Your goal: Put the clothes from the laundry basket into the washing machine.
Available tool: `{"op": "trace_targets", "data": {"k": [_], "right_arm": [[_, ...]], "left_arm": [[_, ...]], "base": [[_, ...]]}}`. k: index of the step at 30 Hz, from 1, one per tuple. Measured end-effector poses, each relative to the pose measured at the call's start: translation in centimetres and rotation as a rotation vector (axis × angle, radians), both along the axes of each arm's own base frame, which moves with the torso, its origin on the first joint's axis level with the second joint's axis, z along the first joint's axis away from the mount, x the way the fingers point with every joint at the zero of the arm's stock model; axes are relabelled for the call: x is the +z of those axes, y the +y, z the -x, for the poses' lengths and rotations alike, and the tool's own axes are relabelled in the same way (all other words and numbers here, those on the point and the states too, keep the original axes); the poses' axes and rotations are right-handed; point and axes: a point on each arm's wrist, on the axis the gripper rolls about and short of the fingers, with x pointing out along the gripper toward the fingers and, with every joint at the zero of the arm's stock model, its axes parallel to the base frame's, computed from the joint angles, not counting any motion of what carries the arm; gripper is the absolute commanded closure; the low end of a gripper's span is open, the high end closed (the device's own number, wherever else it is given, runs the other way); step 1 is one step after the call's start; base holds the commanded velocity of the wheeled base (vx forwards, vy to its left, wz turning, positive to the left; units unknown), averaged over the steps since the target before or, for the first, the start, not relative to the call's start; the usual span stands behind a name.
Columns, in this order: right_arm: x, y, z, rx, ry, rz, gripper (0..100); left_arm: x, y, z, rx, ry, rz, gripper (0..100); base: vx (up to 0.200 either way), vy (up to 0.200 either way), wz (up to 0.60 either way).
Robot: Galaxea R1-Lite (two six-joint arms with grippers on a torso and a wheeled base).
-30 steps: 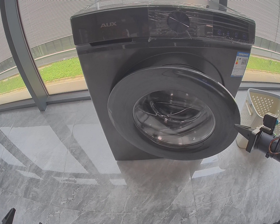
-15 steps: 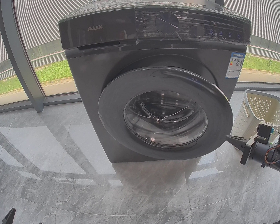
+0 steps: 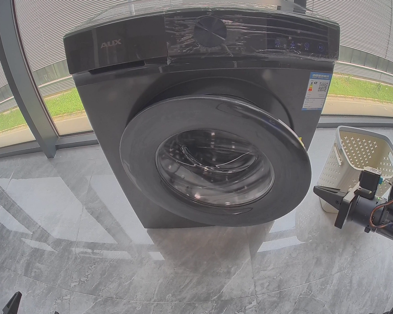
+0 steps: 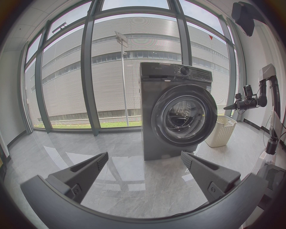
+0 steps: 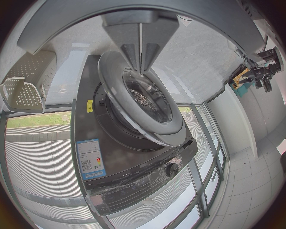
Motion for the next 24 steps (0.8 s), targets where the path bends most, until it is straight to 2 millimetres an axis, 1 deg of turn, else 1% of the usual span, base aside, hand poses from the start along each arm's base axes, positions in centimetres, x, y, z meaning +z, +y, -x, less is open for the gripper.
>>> {"op": "trace_targets", "data": {"k": [4,8,12,17,24], "right_arm": [[-0.2,0.5,0.3,0.026,-0.005,-0.001,100],[-0.9,1.2,1.0,0.074,0.012,0.005,100],[-1.1,1.5,1.0,0.081,0.013,0.002,100],[-1.0,1.7,0.4,0.068,-0.022,-0.014,100],[-1.2,2.1,-1.2,-0.028,-0.115,-0.051,100]], "left_arm": [[0.0,0.0,0.0,0.0,0.0,0.004,0],[0.0,0.0,0.0,0.001,0.001,0.008,0],[0.0,0.0,0.0,0.007,0.001,0.008,0],[0.0,0.0,0.0,0.012,0.001,0.008,0],[0.0,0.0,0.0,0.012,0.001,0.006,0]], "base": [[0.2,0.0,0.0],[0.2,0.0,0.0],[0.2,0.0,0.0],[0.0,0.0,0.0],[0.0,0.0,0.0]]}}
